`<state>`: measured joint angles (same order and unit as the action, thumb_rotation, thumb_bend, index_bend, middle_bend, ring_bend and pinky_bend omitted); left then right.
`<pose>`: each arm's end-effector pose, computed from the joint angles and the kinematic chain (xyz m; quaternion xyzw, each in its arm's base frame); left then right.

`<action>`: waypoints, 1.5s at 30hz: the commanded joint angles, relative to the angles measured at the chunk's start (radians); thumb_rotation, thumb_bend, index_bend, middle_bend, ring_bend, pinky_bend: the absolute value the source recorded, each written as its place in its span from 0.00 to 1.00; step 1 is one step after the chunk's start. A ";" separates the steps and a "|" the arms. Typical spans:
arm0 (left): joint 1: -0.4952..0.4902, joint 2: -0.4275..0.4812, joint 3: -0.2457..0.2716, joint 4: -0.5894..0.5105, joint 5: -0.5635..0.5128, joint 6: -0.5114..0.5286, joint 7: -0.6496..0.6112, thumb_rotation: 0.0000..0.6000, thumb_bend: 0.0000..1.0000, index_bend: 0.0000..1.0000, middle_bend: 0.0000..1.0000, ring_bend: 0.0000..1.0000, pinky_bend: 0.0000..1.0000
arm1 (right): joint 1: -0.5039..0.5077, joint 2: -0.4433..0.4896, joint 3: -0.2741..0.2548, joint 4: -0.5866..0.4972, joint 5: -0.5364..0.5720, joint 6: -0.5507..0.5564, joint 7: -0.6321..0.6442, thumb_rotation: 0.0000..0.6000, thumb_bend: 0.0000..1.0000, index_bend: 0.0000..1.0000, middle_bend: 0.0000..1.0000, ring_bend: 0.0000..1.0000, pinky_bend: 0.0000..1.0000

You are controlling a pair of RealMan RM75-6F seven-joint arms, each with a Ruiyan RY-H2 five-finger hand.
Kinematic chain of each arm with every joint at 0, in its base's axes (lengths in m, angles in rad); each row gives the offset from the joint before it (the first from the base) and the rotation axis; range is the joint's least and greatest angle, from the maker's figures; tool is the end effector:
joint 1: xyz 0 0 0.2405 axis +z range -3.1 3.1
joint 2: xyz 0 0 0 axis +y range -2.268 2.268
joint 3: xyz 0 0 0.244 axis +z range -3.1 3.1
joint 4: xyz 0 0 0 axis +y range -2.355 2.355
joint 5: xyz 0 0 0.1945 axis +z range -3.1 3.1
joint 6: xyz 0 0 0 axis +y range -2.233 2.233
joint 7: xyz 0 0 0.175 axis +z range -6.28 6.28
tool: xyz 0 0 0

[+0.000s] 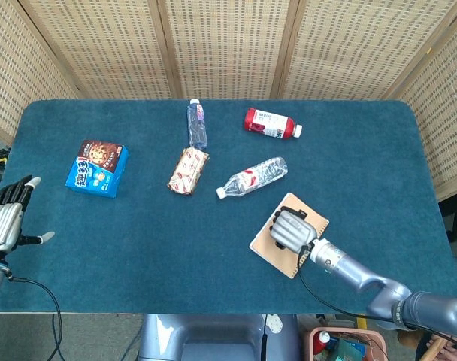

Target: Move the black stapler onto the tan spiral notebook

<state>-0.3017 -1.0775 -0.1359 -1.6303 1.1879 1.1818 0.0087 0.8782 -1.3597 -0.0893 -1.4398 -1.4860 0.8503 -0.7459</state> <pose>-0.2972 0.2858 0.1648 -0.5802 -0.4583 -0.3456 0.5779 -0.1474 -0.3393 -0.0069 0.9102 0.0555 0.1646 0.3761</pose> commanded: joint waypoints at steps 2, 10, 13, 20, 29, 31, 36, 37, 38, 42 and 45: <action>0.000 0.002 -0.001 0.002 -0.002 -0.004 -0.004 1.00 0.02 0.00 0.00 0.00 0.00 | -0.009 -0.029 0.014 0.013 0.038 -0.024 -0.047 1.00 0.40 0.57 0.53 0.43 0.52; -0.002 0.006 -0.002 0.000 -0.007 -0.012 -0.005 1.00 0.02 0.00 0.00 0.00 0.00 | -0.034 -0.030 0.041 -0.039 0.169 -0.034 -0.184 1.00 0.01 0.08 0.04 0.02 0.31; -0.002 0.006 -0.002 -0.001 -0.006 -0.011 -0.005 1.00 0.02 0.00 0.00 0.00 0.00 | -0.044 -0.026 0.053 -0.071 0.193 -0.002 -0.223 1.00 0.00 0.00 0.00 0.00 0.28; 0.000 0.009 -0.003 -0.004 -0.003 -0.008 -0.012 1.00 0.02 0.00 0.00 0.00 0.00 | -0.070 0.053 0.063 -0.185 0.206 0.082 -0.284 1.00 0.00 0.00 0.00 0.00 0.24; 0.015 0.003 0.011 -0.005 0.055 0.033 -0.023 1.00 0.02 0.00 0.00 0.00 0.00 | -0.210 0.253 0.061 -0.212 0.059 0.341 -0.055 1.00 0.00 0.00 0.00 0.00 0.07; 0.027 -0.006 0.020 0.009 0.100 0.064 -0.049 1.00 0.02 0.00 0.00 0.00 0.00 | -0.265 0.280 0.057 -0.149 0.038 0.414 0.075 1.00 0.00 0.00 0.00 0.00 0.05; 0.062 -0.031 0.033 0.048 0.183 0.162 -0.084 1.00 0.02 0.00 0.00 0.00 0.00 | -0.408 0.295 0.056 -0.045 0.070 0.548 0.361 1.00 0.00 0.00 0.00 0.00 0.00; 0.071 -0.035 0.039 0.053 0.195 0.179 -0.082 1.00 0.02 0.00 0.00 0.00 0.00 | -0.438 0.289 0.056 -0.032 0.073 0.578 0.414 1.00 0.00 0.00 0.00 0.00 0.00; 0.078 -0.037 0.045 0.054 0.200 0.186 -0.081 1.00 0.02 0.00 0.00 0.00 0.00 | -0.459 0.283 0.055 -0.025 0.073 0.599 0.445 1.00 0.00 0.00 0.00 0.00 0.00; 0.107 -0.045 0.071 0.057 0.223 0.217 -0.074 1.00 0.02 0.00 0.00 0.00 0.00 | -0.555 0.232 0.043 0.009 0.036 0.715 0.539 1.00 0.00 0.00 0.00 0.00 0.00; 0.114 -0.063 0.088 0.091 0.276 0.248 -0.043 1.00 0.02 0.00 0.00 0.00 0.00 | -0.617 0.191 0.027 0.027 0.007 0.778 0.550 1.00 0.00 0.00 0.00 0.00 0.00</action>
<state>-0.1919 -1.1289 -0.0586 -1.5610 1.4350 1.4109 -0.0534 0.3267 -1.1285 -0.0465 -1.4498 -1.4463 1.5637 -0.2341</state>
